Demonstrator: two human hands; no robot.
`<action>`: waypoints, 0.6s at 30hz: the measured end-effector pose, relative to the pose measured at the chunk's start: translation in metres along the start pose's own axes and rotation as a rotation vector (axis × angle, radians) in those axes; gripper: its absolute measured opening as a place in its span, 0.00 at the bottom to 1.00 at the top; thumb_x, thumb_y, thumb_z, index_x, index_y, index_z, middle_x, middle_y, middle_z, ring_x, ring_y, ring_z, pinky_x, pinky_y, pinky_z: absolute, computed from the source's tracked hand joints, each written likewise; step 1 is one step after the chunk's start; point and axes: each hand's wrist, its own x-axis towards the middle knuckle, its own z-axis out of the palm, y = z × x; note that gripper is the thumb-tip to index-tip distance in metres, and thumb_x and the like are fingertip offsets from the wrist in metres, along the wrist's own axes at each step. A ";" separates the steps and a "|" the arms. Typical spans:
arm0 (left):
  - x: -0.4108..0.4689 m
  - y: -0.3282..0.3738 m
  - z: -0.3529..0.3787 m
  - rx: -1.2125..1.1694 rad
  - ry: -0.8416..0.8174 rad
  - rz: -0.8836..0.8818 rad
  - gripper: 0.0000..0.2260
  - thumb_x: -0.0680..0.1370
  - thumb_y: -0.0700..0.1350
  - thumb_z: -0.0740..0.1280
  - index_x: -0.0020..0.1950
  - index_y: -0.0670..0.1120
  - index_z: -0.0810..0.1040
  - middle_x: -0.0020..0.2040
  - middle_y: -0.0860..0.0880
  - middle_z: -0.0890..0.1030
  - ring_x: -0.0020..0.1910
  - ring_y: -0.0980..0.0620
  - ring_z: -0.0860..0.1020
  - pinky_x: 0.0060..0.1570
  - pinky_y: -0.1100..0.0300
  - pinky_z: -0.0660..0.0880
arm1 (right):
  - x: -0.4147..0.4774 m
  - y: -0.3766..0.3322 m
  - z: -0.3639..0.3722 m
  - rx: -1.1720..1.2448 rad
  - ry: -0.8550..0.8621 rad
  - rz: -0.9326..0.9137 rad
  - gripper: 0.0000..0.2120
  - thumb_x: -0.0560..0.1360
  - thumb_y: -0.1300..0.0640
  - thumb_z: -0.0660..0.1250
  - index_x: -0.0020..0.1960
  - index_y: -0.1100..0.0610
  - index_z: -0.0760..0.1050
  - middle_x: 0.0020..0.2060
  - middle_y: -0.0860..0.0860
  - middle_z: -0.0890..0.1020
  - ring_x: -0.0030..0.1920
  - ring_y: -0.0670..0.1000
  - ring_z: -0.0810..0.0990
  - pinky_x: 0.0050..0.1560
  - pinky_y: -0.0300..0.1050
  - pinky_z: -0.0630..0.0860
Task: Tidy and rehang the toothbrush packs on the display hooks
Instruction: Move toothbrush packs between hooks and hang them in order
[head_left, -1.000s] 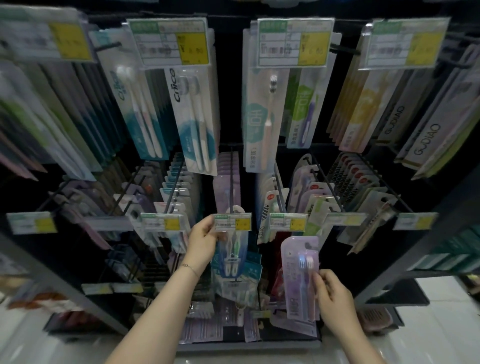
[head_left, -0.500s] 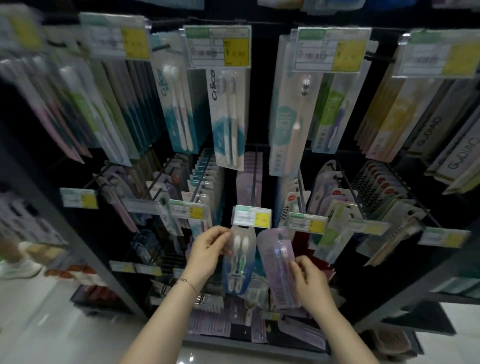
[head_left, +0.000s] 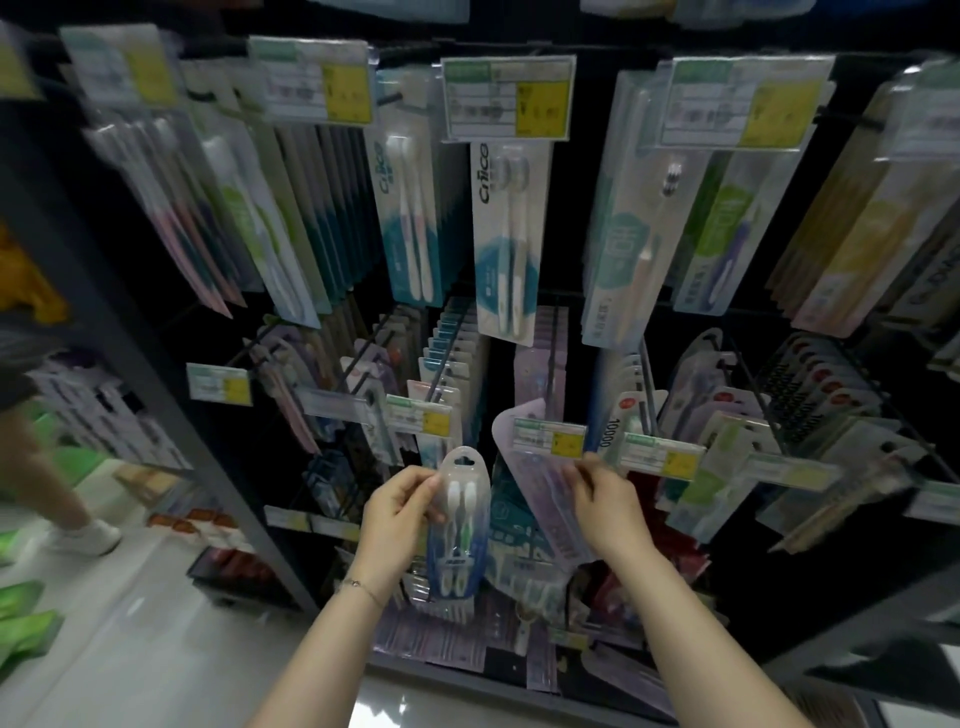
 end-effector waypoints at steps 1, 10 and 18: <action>0.000 -0.001 0.000 -0.002 -0.002 0.000 0.10 0.83 0.39 0.64 0.44 0.46 0.82 0.36 0.48 0.81 0.34 0.50 0.79 0.40 0.52 0.77 | 0.001 0.001 0.000 -0.001 0.010 0.005 0.12 0.83 0.50 0.57 0.54 0.57 0.75 0.48 0.54 0.83 0.50 0.56 0.79 0.52 0.52 0.76; 0.001 -0.007 0.010 0.042 -0.041 -0.012 0.11 0.83 0.41 0.64 0.43 0.50 0.82 0.36 0.40 0.80 0.35 0.49 0.80 0.45 0.41 0.79 | 0.016 0.018 0.005 0.091 0.068 0.096 0.10 0.82 0.57 0.59 0.44 0.56 0.73 0.38 0.58 0.80 0.42 0.58 0.79 0.44 0.51 0.74; 0.003 -0.008 0.021 0.053 -0.038 -0.037 0.09 0.83 0.40 0.64 0.45 0.46 0.82 0.34 0.44 0.80 0.33 0.51 0.80 0.44 0.46 0.79 | 0.030 0.016 0.028 0.185 0.050 0.224 0.10 0.82 0.56 0.58 0.53 0.58 0.76 0.47 0.57 0.80 0.49 0.57 0.78 0.48 0.48 0.73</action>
